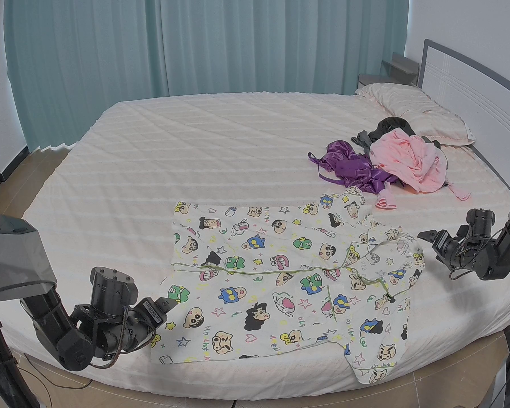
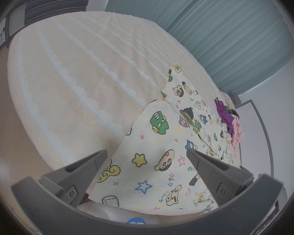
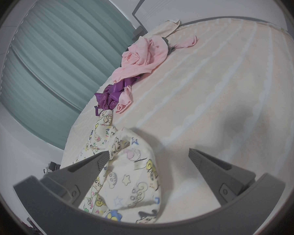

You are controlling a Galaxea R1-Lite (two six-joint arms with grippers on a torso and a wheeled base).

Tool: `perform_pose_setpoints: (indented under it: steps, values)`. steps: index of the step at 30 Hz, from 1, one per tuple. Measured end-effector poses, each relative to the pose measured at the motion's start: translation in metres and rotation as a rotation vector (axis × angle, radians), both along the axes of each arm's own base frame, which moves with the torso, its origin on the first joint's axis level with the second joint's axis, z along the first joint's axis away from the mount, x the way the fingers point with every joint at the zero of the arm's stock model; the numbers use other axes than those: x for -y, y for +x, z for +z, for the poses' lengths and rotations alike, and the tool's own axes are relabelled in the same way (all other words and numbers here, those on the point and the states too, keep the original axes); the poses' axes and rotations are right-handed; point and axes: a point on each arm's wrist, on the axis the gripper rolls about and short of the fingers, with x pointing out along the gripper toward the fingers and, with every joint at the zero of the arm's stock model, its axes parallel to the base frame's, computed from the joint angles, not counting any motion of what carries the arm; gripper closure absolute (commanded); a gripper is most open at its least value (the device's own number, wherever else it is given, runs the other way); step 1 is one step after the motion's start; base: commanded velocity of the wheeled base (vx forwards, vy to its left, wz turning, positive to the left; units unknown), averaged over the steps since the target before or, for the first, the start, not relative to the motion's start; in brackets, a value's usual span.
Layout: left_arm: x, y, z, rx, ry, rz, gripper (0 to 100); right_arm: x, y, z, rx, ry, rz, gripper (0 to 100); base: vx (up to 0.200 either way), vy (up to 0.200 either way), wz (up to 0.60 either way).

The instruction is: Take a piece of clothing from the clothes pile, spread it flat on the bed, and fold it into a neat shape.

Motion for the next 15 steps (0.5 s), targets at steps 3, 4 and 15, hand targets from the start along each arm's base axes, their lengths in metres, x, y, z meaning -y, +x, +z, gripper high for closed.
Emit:
perform_pose_setpoints:
  steps: [3,4,15]
  values:
    - [0.001,-0.003,-0.001,-0.009,0.002,-0.009,0,-0.011,-0.010,0.010,-0.010,-0.006,0.020,0,0.000,0.000,0.00]
    - [0.002,-0.004,-0.002,-0.012,0.004,-0.013,0,-0.016,-0.013,0.013,-0.017,-0.007,0.031,0,0.000,0.000,0.00]
    - [0.015,-0.021,-0.007,-0.048,0.015,-0.089,0,-0.079,-0.070,0.035,-0.242,-0.035,0.252,0,0.000,0.000,0.00]
